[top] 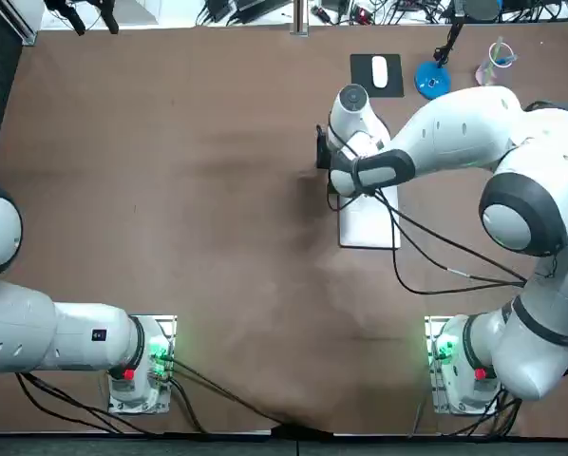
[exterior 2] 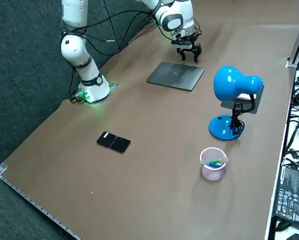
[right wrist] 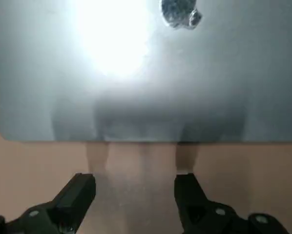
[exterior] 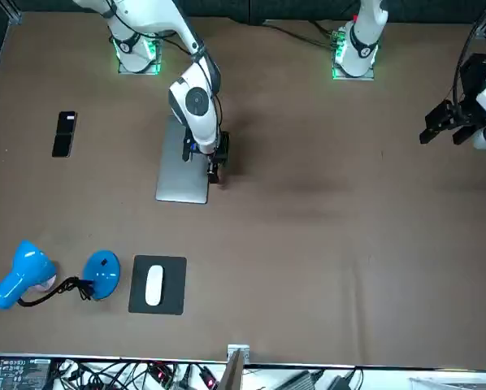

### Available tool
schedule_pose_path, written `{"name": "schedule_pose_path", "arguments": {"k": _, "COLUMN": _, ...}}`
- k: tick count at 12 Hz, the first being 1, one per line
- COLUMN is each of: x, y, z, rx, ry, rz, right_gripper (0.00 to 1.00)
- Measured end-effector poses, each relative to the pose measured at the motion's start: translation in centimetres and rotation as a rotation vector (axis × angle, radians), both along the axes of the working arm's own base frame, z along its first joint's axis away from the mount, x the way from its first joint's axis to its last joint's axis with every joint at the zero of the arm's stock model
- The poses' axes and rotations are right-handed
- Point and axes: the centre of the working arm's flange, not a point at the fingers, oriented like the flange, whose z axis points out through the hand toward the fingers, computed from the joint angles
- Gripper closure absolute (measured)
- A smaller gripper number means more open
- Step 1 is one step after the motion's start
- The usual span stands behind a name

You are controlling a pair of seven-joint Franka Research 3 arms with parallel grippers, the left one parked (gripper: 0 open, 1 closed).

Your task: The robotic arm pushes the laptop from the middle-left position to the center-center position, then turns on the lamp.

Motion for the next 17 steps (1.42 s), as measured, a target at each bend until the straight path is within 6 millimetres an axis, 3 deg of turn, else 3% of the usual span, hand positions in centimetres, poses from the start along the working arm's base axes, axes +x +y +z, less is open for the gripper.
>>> {"name": "schedule_pose_path", "arguments": {"k": 7, "x": -1.9, "y": -1.4, "z": -2.3, "rx": -0.005, "ry": 0.009, "rz": -0.010, "right_gripper": 0.00}}
{"name": "schedule_pose_path", "arguments": {"k": 13, "x": -1.8, "y": -2.7, "z": -2.3, "rx": -0.012, "ry": 0.010, "rz": -0.025, "right_gripper": 0.00}}
{"name": "schedule_pose_path", "arguments": {"k": 17, "x": -1.1, "y": -4.8, "z": -2.3, "rx": -0.020, "ry": 0.015, "rz": -0.030, "right_gripper": 0.00}}
